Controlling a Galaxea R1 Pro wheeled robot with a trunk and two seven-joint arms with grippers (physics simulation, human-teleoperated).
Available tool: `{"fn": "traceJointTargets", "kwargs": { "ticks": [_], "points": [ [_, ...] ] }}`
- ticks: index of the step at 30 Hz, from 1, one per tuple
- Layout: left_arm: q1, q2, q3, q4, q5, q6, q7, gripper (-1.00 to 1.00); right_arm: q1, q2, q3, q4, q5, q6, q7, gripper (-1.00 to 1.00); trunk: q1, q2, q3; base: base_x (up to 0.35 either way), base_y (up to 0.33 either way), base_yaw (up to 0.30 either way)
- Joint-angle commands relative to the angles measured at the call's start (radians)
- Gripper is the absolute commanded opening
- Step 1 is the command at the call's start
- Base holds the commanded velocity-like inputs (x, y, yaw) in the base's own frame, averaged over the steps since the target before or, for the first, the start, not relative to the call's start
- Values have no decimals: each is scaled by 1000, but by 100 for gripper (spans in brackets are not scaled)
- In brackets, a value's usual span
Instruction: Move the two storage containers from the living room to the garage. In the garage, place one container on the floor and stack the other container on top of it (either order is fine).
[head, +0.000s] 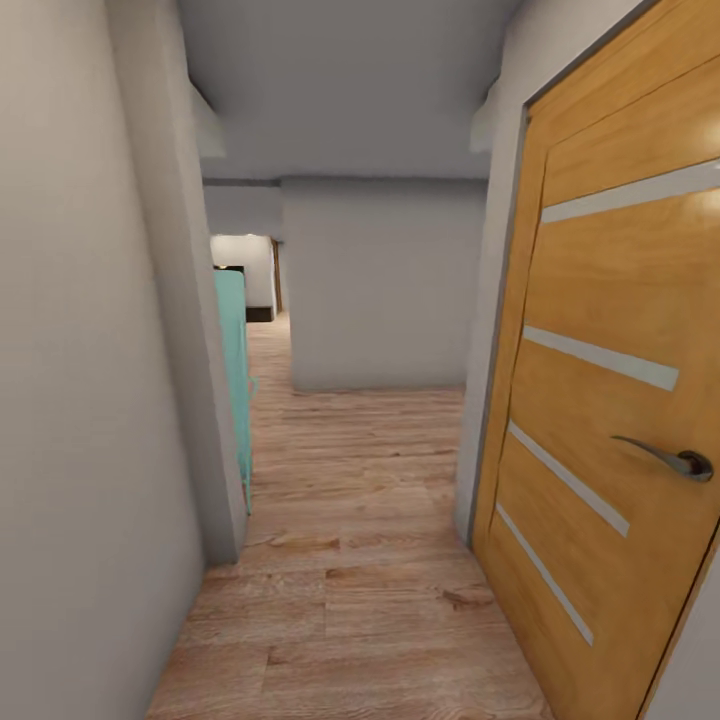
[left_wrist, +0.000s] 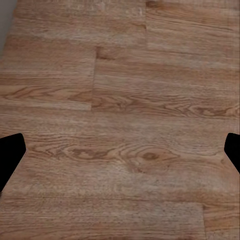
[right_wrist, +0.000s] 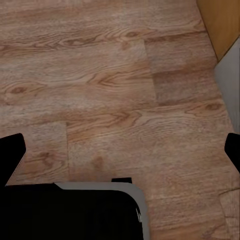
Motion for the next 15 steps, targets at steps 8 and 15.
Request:
{"fn": "traceJointTargets", "kwargs": {
  "ticks": [8, 15],
  "points": [
    [-2, 0, -6, 5, 10, -6, -3, 100, 0, -1, 7, -2, -9, -1, 4, 100, 1, -1, -1, 326, 0, 158],
    [-2, 0, -6, 5, 10, -6, -3, 100, 0, -1, 7, -2, -6, -1, 4, 100, 1, -1, -1, 326, -24, 13]
  ]
}}
